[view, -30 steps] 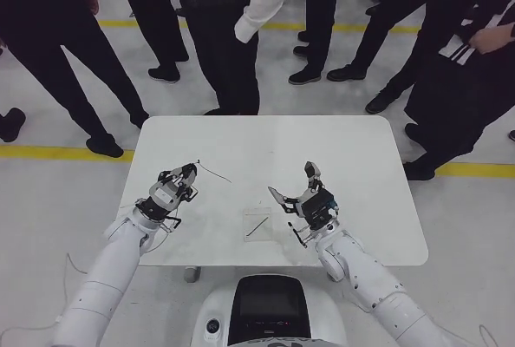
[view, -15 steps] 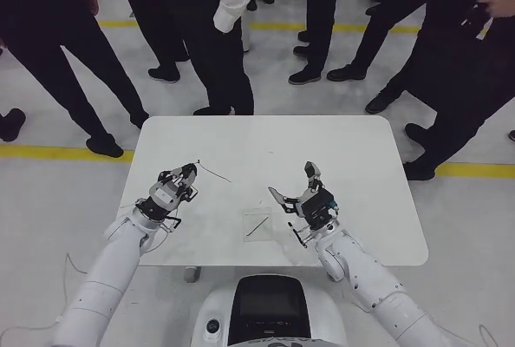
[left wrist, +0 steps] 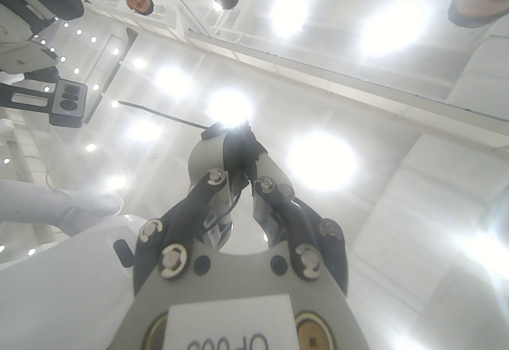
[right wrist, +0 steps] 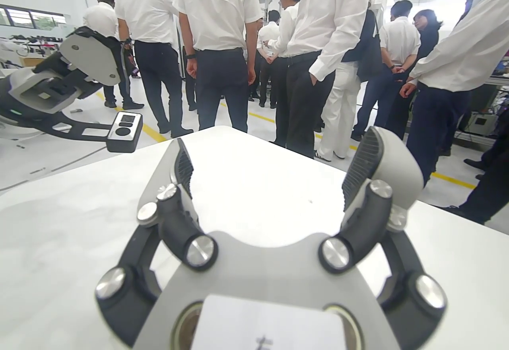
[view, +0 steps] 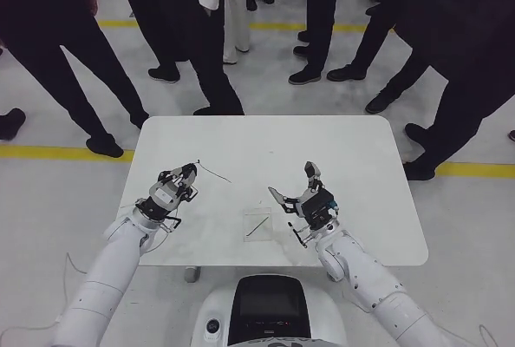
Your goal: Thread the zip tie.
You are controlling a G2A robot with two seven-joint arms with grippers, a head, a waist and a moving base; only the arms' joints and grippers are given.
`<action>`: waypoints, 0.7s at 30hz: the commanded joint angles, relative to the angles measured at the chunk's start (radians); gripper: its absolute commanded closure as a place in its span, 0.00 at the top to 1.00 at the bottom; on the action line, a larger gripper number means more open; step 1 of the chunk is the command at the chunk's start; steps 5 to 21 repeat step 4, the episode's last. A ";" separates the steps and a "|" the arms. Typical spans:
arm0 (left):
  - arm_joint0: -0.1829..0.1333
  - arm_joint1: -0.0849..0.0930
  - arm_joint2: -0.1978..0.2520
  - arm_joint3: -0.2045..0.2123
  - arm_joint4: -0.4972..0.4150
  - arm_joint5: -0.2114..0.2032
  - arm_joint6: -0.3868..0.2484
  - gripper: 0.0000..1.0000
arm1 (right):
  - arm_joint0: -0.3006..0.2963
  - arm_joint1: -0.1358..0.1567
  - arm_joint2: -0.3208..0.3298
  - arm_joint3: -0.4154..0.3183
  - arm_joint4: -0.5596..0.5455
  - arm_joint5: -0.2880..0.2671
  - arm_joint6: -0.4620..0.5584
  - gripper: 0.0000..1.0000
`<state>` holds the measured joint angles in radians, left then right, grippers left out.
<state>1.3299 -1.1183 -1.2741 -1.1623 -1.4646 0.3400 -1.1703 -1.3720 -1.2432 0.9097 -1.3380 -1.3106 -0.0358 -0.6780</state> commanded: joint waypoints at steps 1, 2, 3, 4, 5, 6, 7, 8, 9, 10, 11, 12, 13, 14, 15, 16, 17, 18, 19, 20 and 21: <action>0.000 0.000 0.000 0.000 0.000 0.000 0.000 0.00 | 0.000 0.000 0.000 0.000 0.000 0.000 0.000 1.00; 0.000 0.000 0.000 0.000 0.000 0.000 0.000 0.00 | 0.000 0.000 0.000 0.000 0.000 0.000 0.000 1.00; 0.000 0.000 0.000 0.000 0.000 0.000 0.000 0.00 | 0.000 0.000 0.000 0.000 0.000 0.000 0.000 1.00; 0.000 0.000 0.000 0.000 0.000 0.000 0.000 0.00 | 0.000 0.000 0.000 0.000 0.000 0.000 0.000 1.00; 0.000 0.000 0.000 0.000 0.000 0.000 0.000 0.00 | 0.000 0.000 0.000 0.000 0.000 0.000 0.000 1.00; 0.000 0.000 0.000 0.000 0.000 0.000 0.000 0.00 | 0.000 0.000 0.000 0.000 0.000 0.000 0.000 1.00; 0.000 0.000 0.000 0.000 0.000 0.000 0.000 0.00 | 0.000 0.000 0.000 0.000 0.000 0.000 0.000 1.00; 0.000 0.000 0.000 0.000 0.000 0.000 0.000 0.00 | 0.000 0.000 0.000 0.000 0.000 0.000 0.000 1.00; 0.000 0.000 0.000 0.000 0.000 0.000 0.000 0.00 | 0.000 0.000 0.000 0.000 0.000 0.000 0.000 1.00; 0.000 0.000 0.000 0.000 0.000 0.000 0.000 0.00 | 0.000 0.000 0.000 0.000 0.000 0.000 0.000 1.00; 0.000 0.000 0.000 0.000 0.000 0.000 0.000 0.00 | 0.000 0.000 0.000 0.000 0.000 0.000 0.000 1.00; 0.000 0.000 0.000 0.000 0.000 0.000 0.000 0.00 | 0.000 0.000 0.000 0.000 0.000 0.000 0.000 1.00; 0.000 0.000 0.000 0.000 0.000 0.000 0.000 0.00 | 0.000 0.000 0.000 0.000 0.000 0.000 0.000 1.00; 0.000 0.000 0.000 0.000 0.000 0.000 0.000 0.00 | 0.000 0.000 0.000 0.000 0.000 0.000 0.000 1.00; 0.000 0.000 0.000 0.000 0.000 0.000 0.000 0.00 | 0.000 0.000 0.000 0.000 0.000 0.000 0.000 1.00; 0.000 0.000 0.000 0.000 0.000 0.000 0.000 0.00 | 0.000 0.000 0.000 0.000 0.000 0.000 0.000 1.00; 0.000 0.000 0.000 0.000 0.000 0.000 0.000 0.00 | 0.000 0.000 0.000 0.000 0.000 0.000 0.000 1.00; 0.000 0.000 0.000 0.000 0.000 0.000 0.000 0.00 | 0.000 0.000 0.000 0.000 0.000 0.000 0.000 1.00; 0.000 0.000 0.000 0.000 0.000 0.000 0.000 0.00 | 0.000 0.000 0.000 0.000 0.000 0.000 0.000 1.00; 0.000 0.000 0.000 0.000 0.000 0.000 0.000 0.00 | 0.000 0.000 0.000 0.000 0.000 0.000 0.000 1.00; 0.000 0.000 0.000 0.000 0.000 0.000 0.000 0.00 | 0.000 0.000 0.000 0.000 0.000 0.000 0.000 1.00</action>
